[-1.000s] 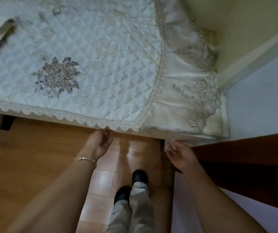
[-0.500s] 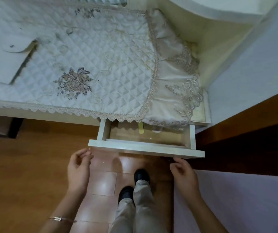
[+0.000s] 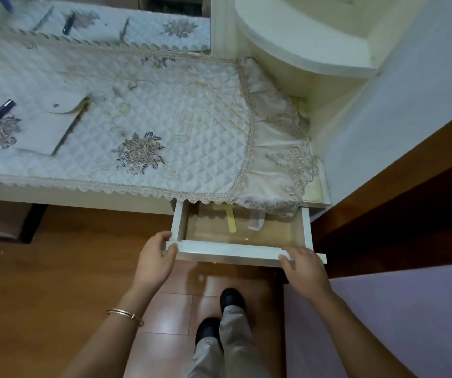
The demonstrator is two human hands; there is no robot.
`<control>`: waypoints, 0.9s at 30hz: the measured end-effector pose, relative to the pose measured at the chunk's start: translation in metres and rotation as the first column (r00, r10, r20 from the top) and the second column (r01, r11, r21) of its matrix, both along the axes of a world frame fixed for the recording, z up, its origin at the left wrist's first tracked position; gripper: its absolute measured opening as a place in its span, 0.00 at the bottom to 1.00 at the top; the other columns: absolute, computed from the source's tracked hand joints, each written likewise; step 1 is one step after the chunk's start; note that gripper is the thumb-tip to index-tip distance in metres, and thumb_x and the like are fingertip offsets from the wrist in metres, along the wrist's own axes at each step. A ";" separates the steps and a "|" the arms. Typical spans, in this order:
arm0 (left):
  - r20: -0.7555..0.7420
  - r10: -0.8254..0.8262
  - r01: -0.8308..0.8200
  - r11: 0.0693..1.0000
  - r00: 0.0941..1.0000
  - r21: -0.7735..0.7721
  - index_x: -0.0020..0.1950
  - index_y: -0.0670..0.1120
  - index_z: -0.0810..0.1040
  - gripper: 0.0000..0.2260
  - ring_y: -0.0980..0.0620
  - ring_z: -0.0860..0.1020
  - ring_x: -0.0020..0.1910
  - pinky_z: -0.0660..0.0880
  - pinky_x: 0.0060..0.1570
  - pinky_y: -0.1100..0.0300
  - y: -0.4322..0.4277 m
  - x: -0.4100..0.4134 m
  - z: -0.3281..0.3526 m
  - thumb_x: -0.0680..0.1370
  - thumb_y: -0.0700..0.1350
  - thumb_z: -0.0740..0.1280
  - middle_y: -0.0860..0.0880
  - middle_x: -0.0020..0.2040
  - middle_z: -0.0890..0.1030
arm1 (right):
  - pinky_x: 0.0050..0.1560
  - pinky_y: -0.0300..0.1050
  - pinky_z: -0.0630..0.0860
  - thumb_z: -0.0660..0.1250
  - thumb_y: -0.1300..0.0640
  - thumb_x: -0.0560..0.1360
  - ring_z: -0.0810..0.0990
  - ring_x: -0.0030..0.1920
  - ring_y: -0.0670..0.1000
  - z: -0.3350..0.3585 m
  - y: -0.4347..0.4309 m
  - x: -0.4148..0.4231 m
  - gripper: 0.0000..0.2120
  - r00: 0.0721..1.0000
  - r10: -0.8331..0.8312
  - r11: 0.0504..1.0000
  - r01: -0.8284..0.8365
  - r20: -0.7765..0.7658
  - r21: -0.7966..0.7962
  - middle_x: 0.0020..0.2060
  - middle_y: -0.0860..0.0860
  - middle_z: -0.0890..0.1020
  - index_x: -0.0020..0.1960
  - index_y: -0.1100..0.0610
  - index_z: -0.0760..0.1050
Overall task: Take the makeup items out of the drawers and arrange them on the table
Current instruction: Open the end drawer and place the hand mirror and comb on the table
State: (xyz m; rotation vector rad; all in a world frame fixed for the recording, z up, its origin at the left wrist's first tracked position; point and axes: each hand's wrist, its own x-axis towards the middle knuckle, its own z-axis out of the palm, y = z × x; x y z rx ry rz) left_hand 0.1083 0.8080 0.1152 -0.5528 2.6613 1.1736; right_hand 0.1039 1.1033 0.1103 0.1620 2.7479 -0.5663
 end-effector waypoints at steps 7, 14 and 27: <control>0.067 -0.002 0.003 1.000 0.998 -0.010 0.55 0.47 0.76 0.09 0.52 0.77 0.48 0.77 0.49 0.52 -0.007 0.047 0.003 0.77 0.47 0.62 0.51 0.47 0.79 | 0.55 0.48 0.70 0.57 0.51 0.77 0.76 0.54 0.54 0.013 -0.008 0.051 0.14 1.000 -0.019 0.997 0.018 0.008 0.076 0.52 0.52 0.83 0.54 0.55 0.78; 0.194 -0.009 0.024 0.997 0.981 -0.075 0.44 0.50 0.75 0.08 0.53 0.78 0.39 0.80 0.39 0.50 -0.010 0.070 0.001 0.76 0.53 0.61 0.53 0.38 0.79 | 0.53 0.47 0.70 0.55 0.49 0.77 0.74 0.46 0.51 0.016 -0.015 0.074 0.13 0.993 -0.032 0.993 0.018 0.115 0.119 0.38 0.48 0.76 0.38 0.53 0.72; -0.023 -0.136 0.120 0.933 0.990 -0.338 0.60 0.43 0.75 0.14 0.44 0.72 0.53 0.71 0.53 0.52 0.018 0.060 0.018 0.75 0.43 0.66 0.45 0.55 0.77 | 0.37 0.43 0.69 0.62 0.49 0.74 0.76 0.40 0.50 -0.002 -0.029 0.041 0.12 0.945 -0.112 0.992 0.126 0.307 -0.028 0.36 0.48 0.76 0.33 0.48 0.66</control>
